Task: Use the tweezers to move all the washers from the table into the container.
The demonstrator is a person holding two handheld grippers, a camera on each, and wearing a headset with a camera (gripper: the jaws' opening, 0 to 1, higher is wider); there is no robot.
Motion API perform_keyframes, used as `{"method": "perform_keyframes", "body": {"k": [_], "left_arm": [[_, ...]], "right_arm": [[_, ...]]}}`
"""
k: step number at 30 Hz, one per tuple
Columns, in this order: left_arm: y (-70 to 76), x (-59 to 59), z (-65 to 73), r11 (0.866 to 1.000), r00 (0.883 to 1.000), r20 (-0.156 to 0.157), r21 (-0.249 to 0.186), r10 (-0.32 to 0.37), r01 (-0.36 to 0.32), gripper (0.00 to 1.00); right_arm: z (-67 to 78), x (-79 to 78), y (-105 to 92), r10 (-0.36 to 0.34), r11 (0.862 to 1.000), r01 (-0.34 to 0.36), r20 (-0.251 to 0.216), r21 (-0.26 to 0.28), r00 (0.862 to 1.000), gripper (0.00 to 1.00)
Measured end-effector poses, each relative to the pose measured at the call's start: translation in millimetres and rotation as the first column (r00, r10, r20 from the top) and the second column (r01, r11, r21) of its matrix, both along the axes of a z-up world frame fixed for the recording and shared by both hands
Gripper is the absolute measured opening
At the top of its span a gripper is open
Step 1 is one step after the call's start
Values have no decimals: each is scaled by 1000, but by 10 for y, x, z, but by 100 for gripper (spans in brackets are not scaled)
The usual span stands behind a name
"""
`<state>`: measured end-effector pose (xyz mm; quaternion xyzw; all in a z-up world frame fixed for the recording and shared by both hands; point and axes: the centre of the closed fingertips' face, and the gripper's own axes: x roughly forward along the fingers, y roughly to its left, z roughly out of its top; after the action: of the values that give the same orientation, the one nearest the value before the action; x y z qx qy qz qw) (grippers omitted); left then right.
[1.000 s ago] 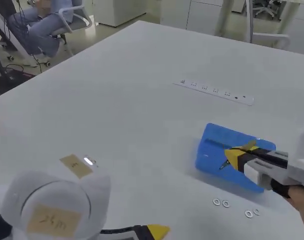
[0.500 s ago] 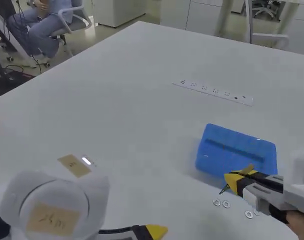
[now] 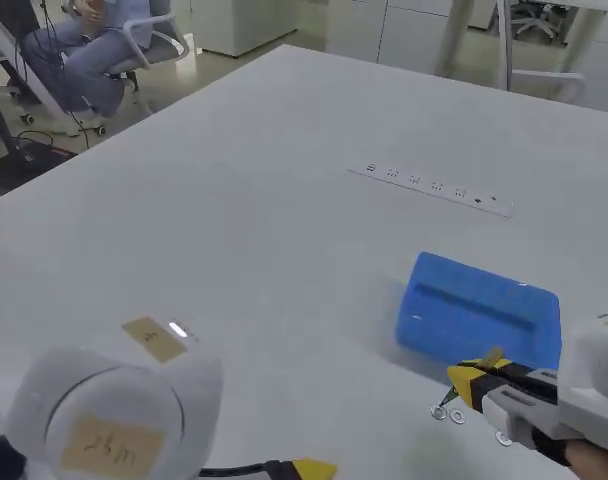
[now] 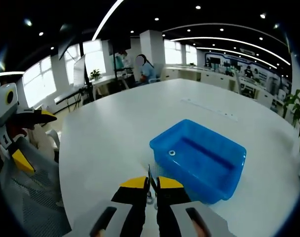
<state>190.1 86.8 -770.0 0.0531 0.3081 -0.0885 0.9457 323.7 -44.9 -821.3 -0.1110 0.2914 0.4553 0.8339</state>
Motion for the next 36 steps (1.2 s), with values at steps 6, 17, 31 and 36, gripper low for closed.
{"method": "perform_keyframes", "body": {"k": [6, 17, 31, 36], "left_arm": [[16, 11, 6, 1000, 1000, 2, 1, 6, -6, 99], [-3, -18, -8, 1000, 1000, -4, 3, 0, 0, 98], [-37, -36, 9, 1000, 1000, -7, 16, -22, 22, 99], [-33, -42, -6, 999, 1000, -13, 14, -28, 28, 99]], "right_arm": [[-34, -50, -10, 19, 999, -19, 4, -31, 1000, 3], [-28, -50, -27, 9, 999, -8, 19, -35, 1000, 2], [71, -40, 2, -10, 1000, 10, -59, 0, 998, 1], [190, -6, -1, -32, 998, 36, -91, 42, 995, 1]]}}
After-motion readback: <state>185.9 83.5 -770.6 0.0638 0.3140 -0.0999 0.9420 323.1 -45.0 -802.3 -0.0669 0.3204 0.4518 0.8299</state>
